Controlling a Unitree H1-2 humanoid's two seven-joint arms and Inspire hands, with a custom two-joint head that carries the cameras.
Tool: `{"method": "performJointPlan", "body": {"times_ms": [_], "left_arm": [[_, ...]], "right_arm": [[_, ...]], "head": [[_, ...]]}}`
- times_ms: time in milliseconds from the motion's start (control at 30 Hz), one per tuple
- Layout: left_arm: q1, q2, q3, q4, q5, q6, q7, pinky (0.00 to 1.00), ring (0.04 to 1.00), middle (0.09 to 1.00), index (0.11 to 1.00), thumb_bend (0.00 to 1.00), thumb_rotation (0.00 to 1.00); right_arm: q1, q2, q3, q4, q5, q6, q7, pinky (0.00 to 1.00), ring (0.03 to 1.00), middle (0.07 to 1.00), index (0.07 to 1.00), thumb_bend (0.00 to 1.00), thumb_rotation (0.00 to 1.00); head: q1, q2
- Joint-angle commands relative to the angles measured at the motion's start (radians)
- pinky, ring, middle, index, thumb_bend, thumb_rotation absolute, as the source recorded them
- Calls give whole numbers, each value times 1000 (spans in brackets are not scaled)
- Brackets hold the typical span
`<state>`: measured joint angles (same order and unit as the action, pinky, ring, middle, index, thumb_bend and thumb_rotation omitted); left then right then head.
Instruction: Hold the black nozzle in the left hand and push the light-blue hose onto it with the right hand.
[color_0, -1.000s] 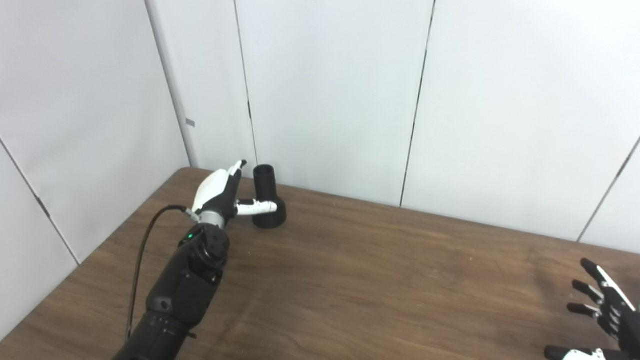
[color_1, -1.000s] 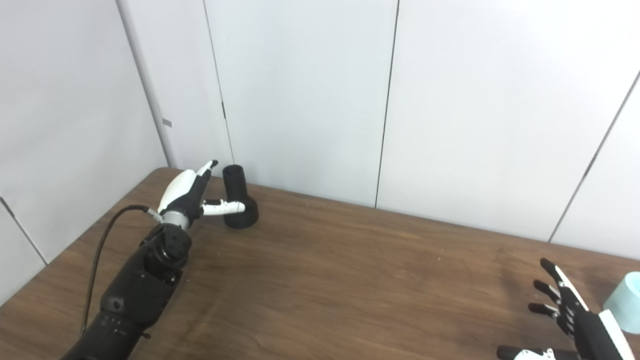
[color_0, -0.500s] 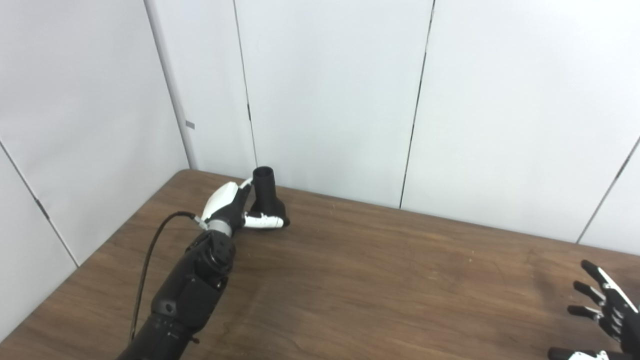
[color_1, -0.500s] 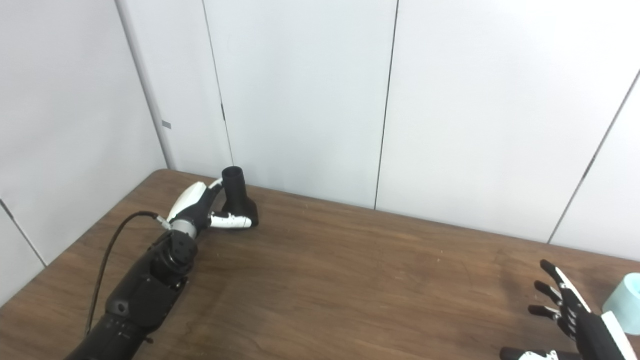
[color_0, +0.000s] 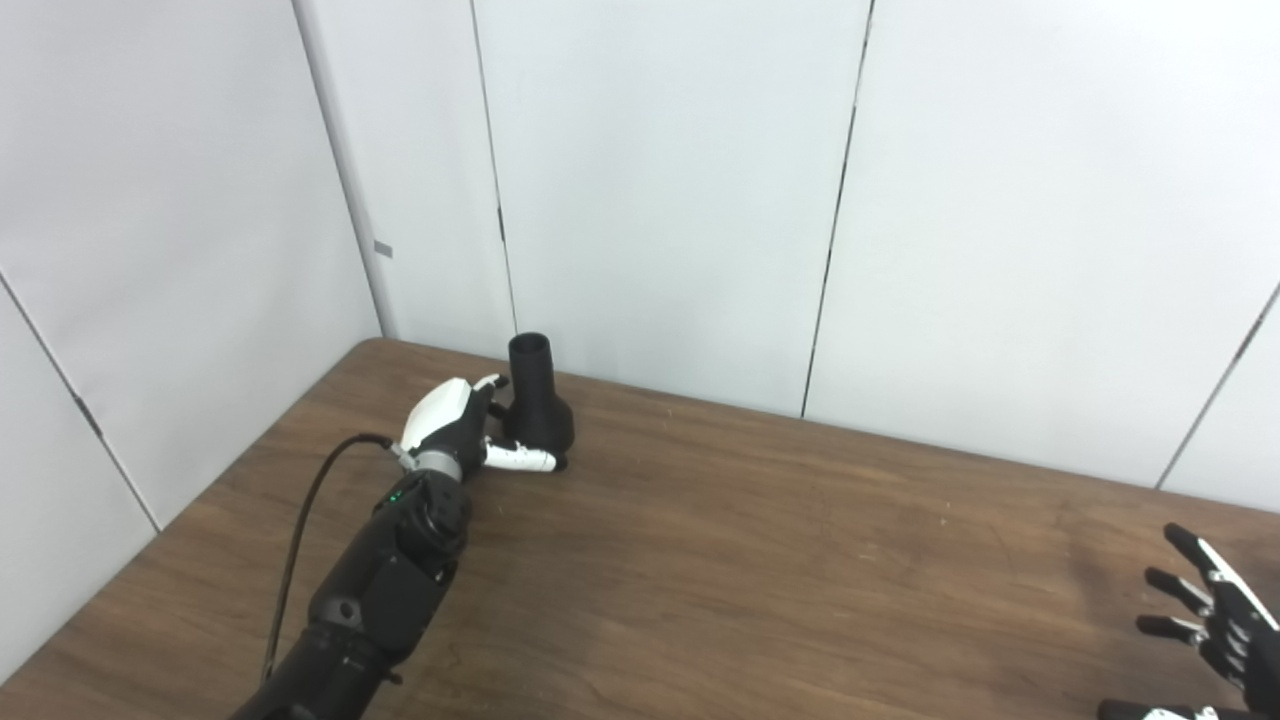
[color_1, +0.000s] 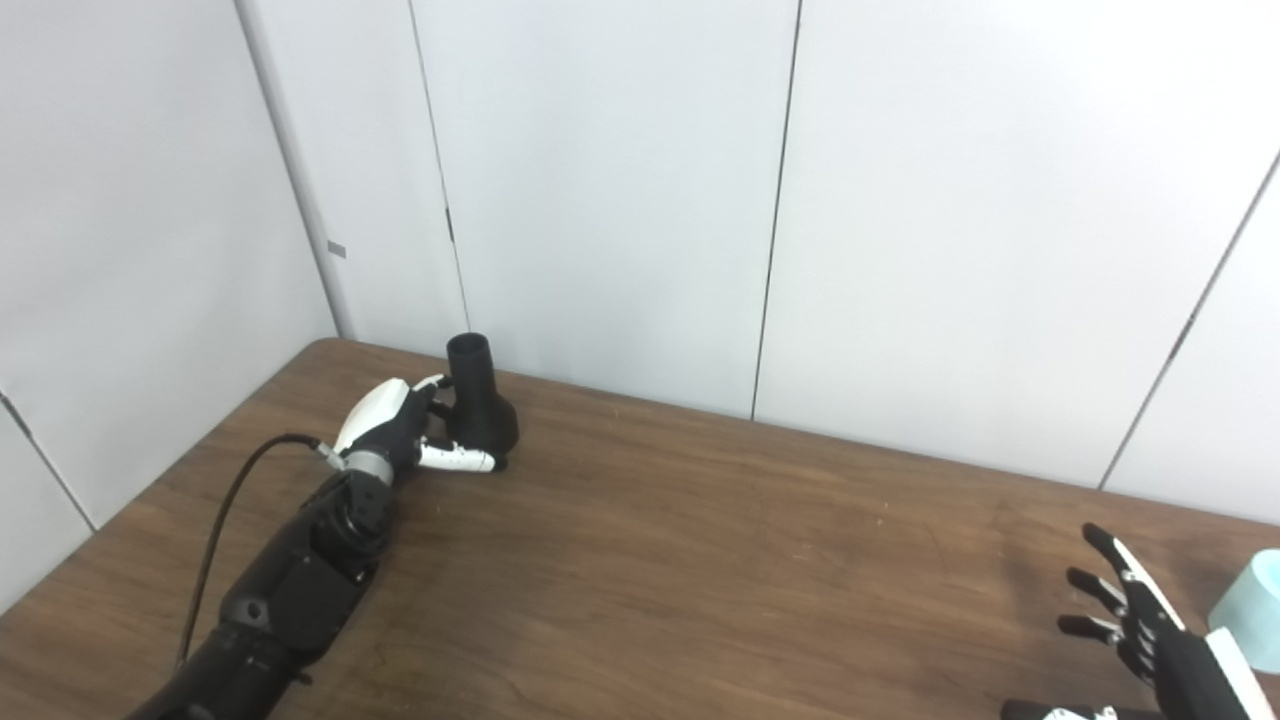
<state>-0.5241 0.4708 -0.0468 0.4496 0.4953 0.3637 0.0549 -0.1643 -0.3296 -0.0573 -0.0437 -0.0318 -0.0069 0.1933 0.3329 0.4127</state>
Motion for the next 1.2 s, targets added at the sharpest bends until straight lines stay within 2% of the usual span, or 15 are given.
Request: {"method": "performJointPlan", "body": {"times_ms": [0, 267, 433, 533, 700, 833, 933, 1033, 1167], "left_arm": [[-45, 11, 0, 9, -11, -41, 18, 1000, 884, 776, 859, 991, 315], [-58, -1, 3, 73, -42, -82, 41, 1000, 874, 756, 808, 970, 292], [-47, -24, -10, 86, -48, -96, 51, 1000, 849, 730, 785, 919, 235], [-46, -33, -22, 101, -46, -101, 54, 1000, 852, 734, 785, 912, 237], [-38, -36, -31, 111, -65, -113, 30, 1000, 951, 829, 797, 916, 259], [-38, -40, -35, 118, -80, -123, 26, 1000, 972, 853, 787, 916, 262], [-36, -44, -36, 125, -91, -138, 23, 1000, 974, 855, 773, 901, 238], [-38, -46, -41, 139, -93, -150, 23, 1000, 973, 838, 747, 881, 172], [-38, -41, -47, 141, -107, -163, 8, 1000, 955, 777, 707, 858, 117]], "right_arm": [[-25, -12, -16, -31, 10, -45, -12, 720, 893, 985, 959, 964, 229], [-22, 4, -22, -17, -2, -107, -39, 692, 857, 953, 957, 884, 241], [-19, 7, -18, -19, -5, -113, -42, 693, 854, 953, 954, 871, 257], [-18, 6, -16, -21, -6, -114, -43, 698, 856, 954, 954, 868, 261], [-9, 0, -18, -32, -2, -112, -39, 703, 853, 955, 955, 861, 275], [-4, 0, -16, -43, -6, -101, -38, 710, 855, 957, 957, 849, 283], [0, -2, -16, -51, -6, -95, -36, 715, 857, 958, 958, 842, 286], [4, -3, -18, -60, -2, -92, -35, 712, 858, 958, 958, 842, 295], [7, -2, -18, -65, -3, -90, -36, 714, 858, 957, 958, 837, 298]], "head": [[-1, 1], [-7, 7], [-8, 16], [-7, 17], [-11, 27], [-13, 33], [-18, 40], [-21, 42], [-25, 45]]}}
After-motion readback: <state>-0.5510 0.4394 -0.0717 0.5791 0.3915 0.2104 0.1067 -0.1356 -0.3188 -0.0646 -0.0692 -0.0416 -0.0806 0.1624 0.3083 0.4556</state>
